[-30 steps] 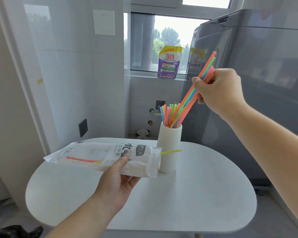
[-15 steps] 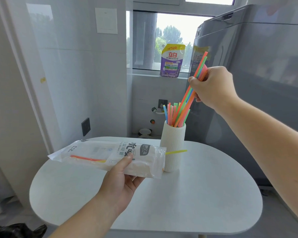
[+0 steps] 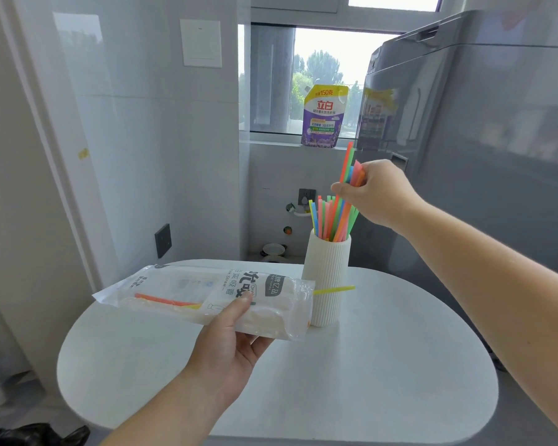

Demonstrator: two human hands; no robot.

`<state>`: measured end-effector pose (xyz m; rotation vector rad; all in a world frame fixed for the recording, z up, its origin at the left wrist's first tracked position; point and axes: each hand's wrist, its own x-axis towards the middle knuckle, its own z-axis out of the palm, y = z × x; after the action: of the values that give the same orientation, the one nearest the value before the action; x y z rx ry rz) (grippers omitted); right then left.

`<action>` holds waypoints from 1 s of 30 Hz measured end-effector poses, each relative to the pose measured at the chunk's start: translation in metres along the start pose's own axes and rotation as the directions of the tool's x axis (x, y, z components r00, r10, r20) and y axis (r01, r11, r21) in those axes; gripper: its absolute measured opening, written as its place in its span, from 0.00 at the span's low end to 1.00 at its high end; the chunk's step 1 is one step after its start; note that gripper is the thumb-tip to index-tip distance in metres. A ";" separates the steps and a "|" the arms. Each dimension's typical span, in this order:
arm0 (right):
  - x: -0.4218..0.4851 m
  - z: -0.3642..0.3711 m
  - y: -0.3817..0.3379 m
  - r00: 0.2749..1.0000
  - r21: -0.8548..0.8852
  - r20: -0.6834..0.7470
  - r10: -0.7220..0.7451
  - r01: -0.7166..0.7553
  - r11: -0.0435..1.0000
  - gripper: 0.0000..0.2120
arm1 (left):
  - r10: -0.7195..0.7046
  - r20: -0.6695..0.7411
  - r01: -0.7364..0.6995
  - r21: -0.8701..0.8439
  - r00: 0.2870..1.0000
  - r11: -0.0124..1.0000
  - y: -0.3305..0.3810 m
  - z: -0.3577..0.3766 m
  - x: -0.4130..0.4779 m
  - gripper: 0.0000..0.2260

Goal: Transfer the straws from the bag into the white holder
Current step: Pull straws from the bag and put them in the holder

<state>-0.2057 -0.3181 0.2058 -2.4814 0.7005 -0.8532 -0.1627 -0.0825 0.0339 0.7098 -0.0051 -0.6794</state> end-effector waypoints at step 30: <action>0.005 0.013 0.007 0.936 -0.020 -0.120 -0.330 0.330 0.944 0.34 | 0.002 0.013 -0.002 0.012 1.000 1.000 0.001 -0.001 0.000 0.14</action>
<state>-0.1961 -0.3233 0.1948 -2.6046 0.3202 -1.1322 -0.1623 -0.0814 0.0337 0.7166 -0.0216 -0.6824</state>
